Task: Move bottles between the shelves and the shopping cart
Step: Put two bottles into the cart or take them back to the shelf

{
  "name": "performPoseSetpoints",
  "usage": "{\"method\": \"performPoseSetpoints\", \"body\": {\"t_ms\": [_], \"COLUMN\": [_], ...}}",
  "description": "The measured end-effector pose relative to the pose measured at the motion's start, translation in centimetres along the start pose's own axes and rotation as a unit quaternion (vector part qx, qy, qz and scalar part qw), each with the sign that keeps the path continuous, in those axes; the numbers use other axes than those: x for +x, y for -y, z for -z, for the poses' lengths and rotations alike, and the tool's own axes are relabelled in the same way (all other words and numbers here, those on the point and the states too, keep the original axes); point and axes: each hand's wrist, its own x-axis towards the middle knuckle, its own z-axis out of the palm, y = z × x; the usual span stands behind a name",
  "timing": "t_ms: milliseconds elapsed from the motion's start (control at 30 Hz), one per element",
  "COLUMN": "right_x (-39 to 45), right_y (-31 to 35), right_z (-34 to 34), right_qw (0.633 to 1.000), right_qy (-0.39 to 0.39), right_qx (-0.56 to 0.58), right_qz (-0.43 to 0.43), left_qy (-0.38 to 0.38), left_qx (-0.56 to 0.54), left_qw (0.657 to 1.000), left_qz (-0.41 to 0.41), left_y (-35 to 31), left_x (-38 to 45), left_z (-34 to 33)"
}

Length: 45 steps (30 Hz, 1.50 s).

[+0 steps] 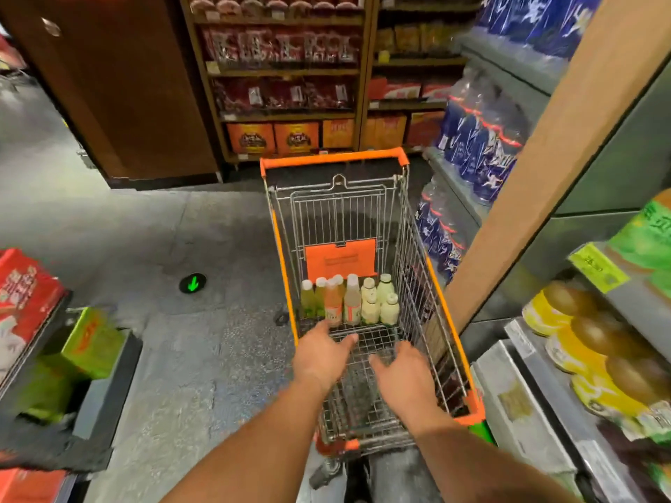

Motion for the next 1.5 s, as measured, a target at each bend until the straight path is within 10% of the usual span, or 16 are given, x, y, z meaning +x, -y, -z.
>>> {"method": "performPoseSetpoints", "body": {"t_ms": [267, 633, 767, 1100, 1500], "right_x": [19.7, 39.5, 40.9, 41.8, 32.9], "right_y": [1.8, -0.1, -1.4, -1.4, 0.0], "right_z": [-8.1, -19.4, -23.0, -25.4, -17.2], "right_qw": [0.992, 0.995, 0.989, 0.991, 0.989], "right_qy": [0.120, 0.058, 0.084, -0.071, -0.054], "right_qx": [0.017, -0.077, -0.035, -0.061, 0.130], "right_qz": [-0.032, 0.012, 0.119, 0.097, 0.045], "left_qy": [0.033, 0.028, 0.010, -0.060, -0.016], "left_qx": [0.025, -0.009, 0.014, -0.096, -0.091], "left_qw": [0.993, 0.972, 0.973, 0.974, 0.993], "left_qz": [0.108, 0.233, 0.228, 0.198, 0.073], "left_y": [0.3, 5.7, 6.8, 7.7, 3.9], "left_x": [18.5, 38.0, 40.8, 40.0, 32.2], "left_z": [-6.0, -17.6, -19.9, -20.4, -14.2]}}
